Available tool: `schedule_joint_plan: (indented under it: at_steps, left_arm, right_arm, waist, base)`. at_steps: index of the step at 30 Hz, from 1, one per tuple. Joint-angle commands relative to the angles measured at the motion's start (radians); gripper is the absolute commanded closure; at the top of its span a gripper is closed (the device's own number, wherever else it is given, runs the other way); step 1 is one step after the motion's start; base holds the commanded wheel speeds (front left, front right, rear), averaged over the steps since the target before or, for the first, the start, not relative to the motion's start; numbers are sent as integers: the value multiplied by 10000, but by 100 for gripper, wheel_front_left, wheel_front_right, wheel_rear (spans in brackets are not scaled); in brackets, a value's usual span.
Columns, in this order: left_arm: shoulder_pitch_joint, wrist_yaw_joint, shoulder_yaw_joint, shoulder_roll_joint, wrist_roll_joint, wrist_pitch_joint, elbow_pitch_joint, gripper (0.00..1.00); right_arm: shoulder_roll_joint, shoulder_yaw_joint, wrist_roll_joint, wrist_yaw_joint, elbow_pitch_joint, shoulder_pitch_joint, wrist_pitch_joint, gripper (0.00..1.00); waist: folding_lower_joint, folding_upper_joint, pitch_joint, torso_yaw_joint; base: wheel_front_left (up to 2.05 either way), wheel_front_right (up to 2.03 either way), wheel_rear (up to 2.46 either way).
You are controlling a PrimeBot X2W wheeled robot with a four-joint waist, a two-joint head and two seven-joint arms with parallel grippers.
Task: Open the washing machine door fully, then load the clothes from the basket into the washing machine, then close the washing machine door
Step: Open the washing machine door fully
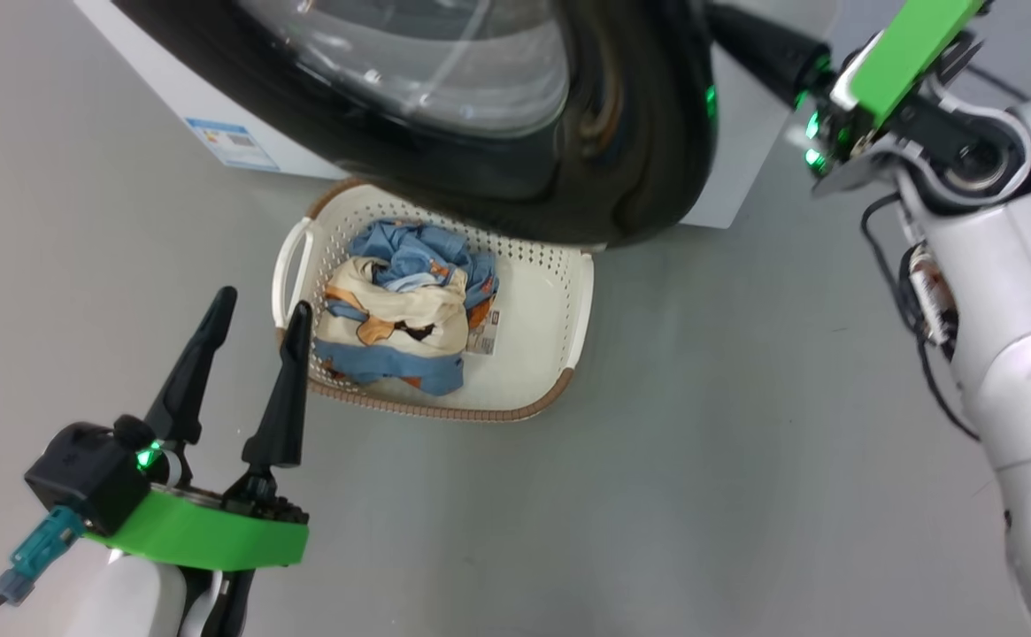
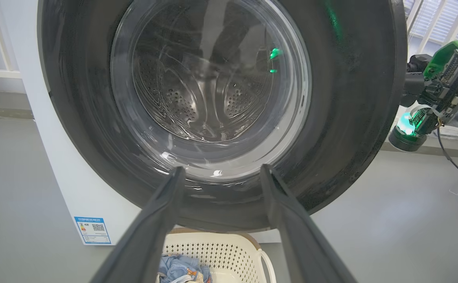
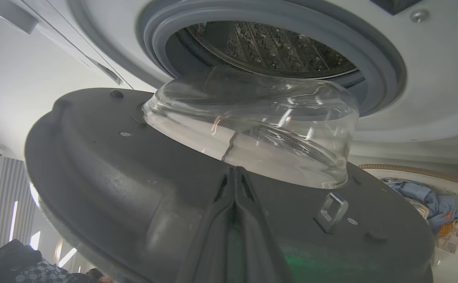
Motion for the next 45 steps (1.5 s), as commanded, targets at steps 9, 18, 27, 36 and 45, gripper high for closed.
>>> schedule_joint_plan:
  at_steps: [9, 18, 27, 36, 45]
  left_arm:
    - [393, -31, 383, 253, 217, -80, -196, 0]
    - [624, -31, 399, 246, 299, -80, -240, 0]
    - [805, -31, 352, 194, 353, -80, -167, 0]
    - [920, -31, 316, 130, 387, -80, -59, 0]
    - [1084, -31, 362, 87, 374, -80, 160, 0]
  right_arm:
    - [557, 470, 182, 16, -1093, 1112, 497, 100]
    - [715, 708, 253, 16, -1572, 1846, 862, 100]
    - [1012, 995, 301, 16, -2139, 2482, 1146, 100]
    - [1314, 1376, 245, 16, -2431, 2972, 1325, 100]
    - [1494, 1596, 235, 16, -2556, 3236, 1351, 100]
  waist:
    - [0, 0, -611, -200]
    - [0, 0, -928, -254]
    - [0, 0, -1230, -203]
    - [0, 0, -1418, -57]
    - [0, 0, -1609, 148]
  base:
    - [0, 0, 0]
    - [0, 0, 0]
    - [0, 0, 0]
    - [0, 0, 0]
    - [0, 0, 0]
